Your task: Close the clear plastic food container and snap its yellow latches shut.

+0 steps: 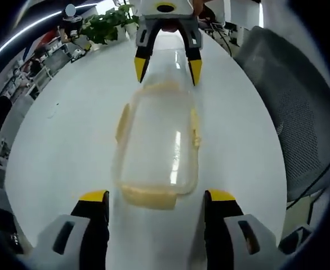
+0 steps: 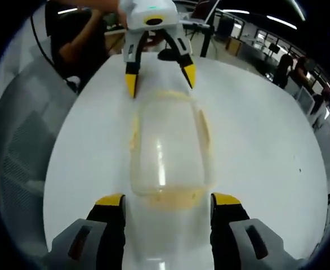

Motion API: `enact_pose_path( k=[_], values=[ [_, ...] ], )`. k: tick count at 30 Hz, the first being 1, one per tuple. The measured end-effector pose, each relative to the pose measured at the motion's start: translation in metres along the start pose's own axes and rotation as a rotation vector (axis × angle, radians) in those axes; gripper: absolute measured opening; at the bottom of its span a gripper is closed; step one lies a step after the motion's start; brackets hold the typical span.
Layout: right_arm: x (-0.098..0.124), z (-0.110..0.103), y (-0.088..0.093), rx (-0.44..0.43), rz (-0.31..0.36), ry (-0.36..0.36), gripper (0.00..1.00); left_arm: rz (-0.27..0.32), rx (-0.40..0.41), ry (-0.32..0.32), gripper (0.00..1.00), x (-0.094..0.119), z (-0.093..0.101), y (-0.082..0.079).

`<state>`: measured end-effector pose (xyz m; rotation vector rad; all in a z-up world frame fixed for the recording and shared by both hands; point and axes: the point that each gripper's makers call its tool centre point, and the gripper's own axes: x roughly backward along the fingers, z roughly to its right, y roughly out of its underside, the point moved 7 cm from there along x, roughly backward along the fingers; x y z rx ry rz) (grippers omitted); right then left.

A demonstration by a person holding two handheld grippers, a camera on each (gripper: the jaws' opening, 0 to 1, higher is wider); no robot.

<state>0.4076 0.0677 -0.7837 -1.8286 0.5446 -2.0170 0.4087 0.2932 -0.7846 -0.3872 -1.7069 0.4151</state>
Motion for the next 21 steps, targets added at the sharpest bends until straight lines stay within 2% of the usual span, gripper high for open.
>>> enact_pose_path(
  k=[10,21],
  values=[
    [-0.007,0.007,0.003,0.006,-0.044,-0.013,0.58,-0.003,0.015,0.061,0.67,-0.005,-0.004,0.003],
    [-0.011,0.010,0.005,-0.016,-0.043,-0.039,0.57,0.003,-0.020,0.086,0.64,-0.007,-0.010,0.002]
  ],
)
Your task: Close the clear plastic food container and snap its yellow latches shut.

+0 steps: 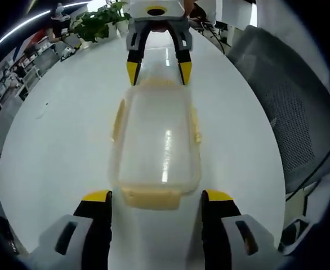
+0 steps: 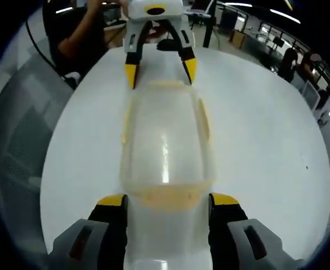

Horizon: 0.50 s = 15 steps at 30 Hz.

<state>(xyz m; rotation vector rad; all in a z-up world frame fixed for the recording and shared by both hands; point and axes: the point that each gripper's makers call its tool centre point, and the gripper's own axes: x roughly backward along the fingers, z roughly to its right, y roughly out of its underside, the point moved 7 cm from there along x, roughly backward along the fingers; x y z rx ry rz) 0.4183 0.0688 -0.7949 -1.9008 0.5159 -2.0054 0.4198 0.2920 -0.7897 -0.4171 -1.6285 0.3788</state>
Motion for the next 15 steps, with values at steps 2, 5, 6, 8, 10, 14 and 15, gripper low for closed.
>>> enact_pose_path(
  k=[2,5,6,8,10,14,15],
  values=[
    [-0.0003,0.0006,0.0000,-0.001,0.002,-0.005,0.57,0.003,-0.005,0.012,0.61,-0.0004,0.0001,-0.0005],
    [-0.0006,0.0014,-0.0001,-0.010,0.003,-0.016,0.56,0.010,-0.021,0.013,0.54,0.0000,-0.0019,-0.0013],
    [-0.0009,0.0013,-0.0003,-0.006,0.004,-0.019,0.55,0.010,-0.019,0.013,0.52,0.0000,-0.0029,-0.0012],
    [-0.0016,-0.0003,-0.0013,0.002,0.003,-0.034,0.51,0.008,-0.006,0.024,0.51,-0.0005,-0.0045,-0.0006],
    [-0.0006,0.0003,-0.0009,-0.016,0.002,-0.039,0.49,0.004,0.011,0.043,0.49,-0.0010,-0.0038,0.0002],
    [0.0001,0.0012,0.0002,-0.004,0.001,-0.043,0.43,0.006,0.013,0.054,0.46,-0.0020,-0.0023,0.0015],
    [0.0005,0.0013,0.0006,-0.004,0.000,-0.043,0.40,0.009,0.007,0.055,0.46,-0.0015,-0.0019,0.0009]
  ],
)
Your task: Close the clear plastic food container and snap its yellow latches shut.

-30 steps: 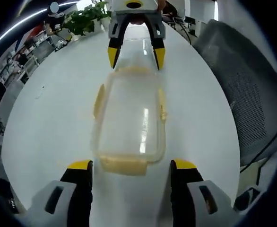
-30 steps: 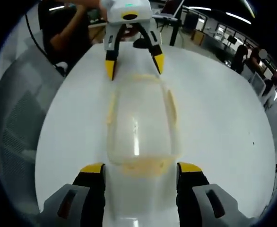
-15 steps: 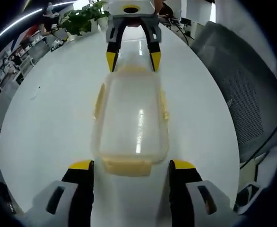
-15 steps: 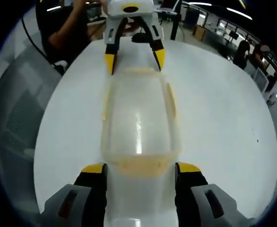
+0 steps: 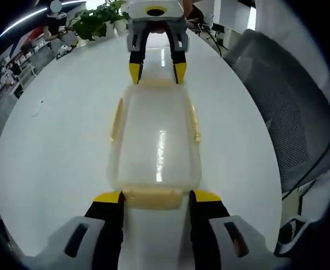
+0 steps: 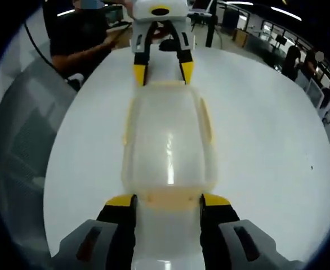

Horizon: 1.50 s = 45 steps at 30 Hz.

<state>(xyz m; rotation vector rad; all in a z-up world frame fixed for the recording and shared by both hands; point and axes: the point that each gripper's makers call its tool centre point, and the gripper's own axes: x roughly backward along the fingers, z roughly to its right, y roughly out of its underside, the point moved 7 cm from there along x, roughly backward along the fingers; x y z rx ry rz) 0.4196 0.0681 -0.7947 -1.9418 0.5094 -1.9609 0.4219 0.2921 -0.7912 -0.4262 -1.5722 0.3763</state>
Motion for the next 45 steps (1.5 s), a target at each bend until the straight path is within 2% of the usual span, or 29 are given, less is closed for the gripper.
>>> enact_pose_path(
  k=[6,8,14,26,33,45],
  values=[
    [0.000,-0.001,0.000,0.003,-0.001,0.000,0.40,-0.004,0.001,0.011,0.45,-0.001,0.000,0.000],
    [0.000,-0.002,0.000,0.025,0.005,-0.013,0.39,-0.018,0.011,0.011,0.39,0.000,-0.001,0.002],
    [0.000,-0.003,0.000,0.008,-0.010,-0.001,0.39,-0.022,0.010,0.006,0.39,0.000,0.001,0.000],
    [-0.001,-0.003,-0.002,0.004,-0.040,0.002,0.39,-0.068,0.010,-0.019,0.39,-0.001,0.003,-0.004],
    [0.001,-0.004,0.002,-0.004,-0.001,0.001,0.38,-0.073,0.024,-0.023,0.38,-0.001,0.002,-0.004],
    [0.002,-0.012,0.000,-0.012,-0.001,-0.015,0.38,-0.087,0.040,-0.018,0.38,0.005,0.011,-0.006]
  ],
)
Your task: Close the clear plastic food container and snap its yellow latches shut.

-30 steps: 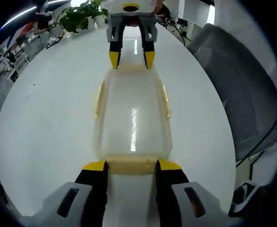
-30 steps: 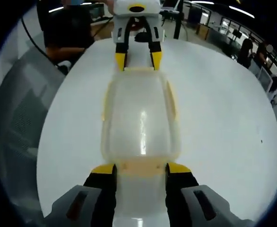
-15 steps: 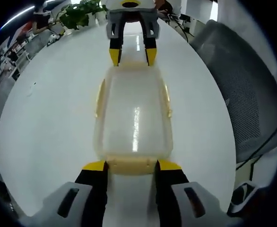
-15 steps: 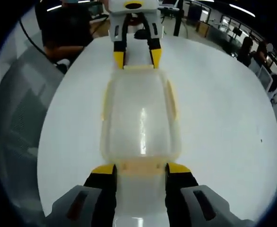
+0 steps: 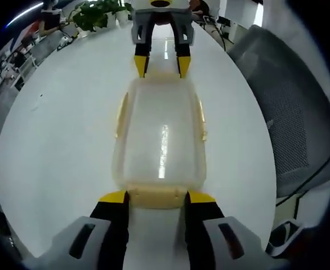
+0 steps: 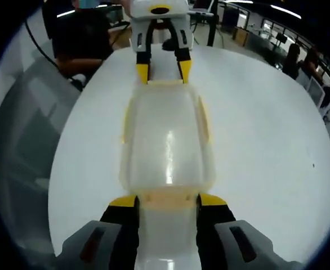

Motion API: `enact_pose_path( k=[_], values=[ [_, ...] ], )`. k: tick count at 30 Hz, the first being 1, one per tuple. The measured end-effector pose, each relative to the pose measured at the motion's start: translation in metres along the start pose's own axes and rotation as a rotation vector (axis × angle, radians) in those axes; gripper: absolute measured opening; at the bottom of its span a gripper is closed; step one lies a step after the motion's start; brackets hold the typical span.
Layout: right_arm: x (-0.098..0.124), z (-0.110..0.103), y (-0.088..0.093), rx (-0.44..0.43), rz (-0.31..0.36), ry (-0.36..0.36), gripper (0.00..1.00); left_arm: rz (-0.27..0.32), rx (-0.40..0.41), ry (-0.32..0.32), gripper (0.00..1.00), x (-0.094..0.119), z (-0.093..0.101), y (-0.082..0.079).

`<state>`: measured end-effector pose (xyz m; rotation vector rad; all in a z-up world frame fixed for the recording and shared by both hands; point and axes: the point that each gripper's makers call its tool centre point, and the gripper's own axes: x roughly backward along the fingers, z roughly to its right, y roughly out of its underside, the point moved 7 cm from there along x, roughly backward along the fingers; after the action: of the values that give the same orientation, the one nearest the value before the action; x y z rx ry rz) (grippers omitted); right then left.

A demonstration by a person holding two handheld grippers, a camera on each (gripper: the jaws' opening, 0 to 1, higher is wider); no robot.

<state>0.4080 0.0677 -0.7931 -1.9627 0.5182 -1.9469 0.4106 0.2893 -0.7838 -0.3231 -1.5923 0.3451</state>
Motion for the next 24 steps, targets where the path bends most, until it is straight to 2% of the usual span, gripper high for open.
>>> enact_pose_path(
  k=[24],
  values=[
    [0.036,-0.004,0.001,0.024,0.007,0.037,0.38,0.011,-0.026,-0.062,0.38,0.019,0.006,-0.027]
  ],
)
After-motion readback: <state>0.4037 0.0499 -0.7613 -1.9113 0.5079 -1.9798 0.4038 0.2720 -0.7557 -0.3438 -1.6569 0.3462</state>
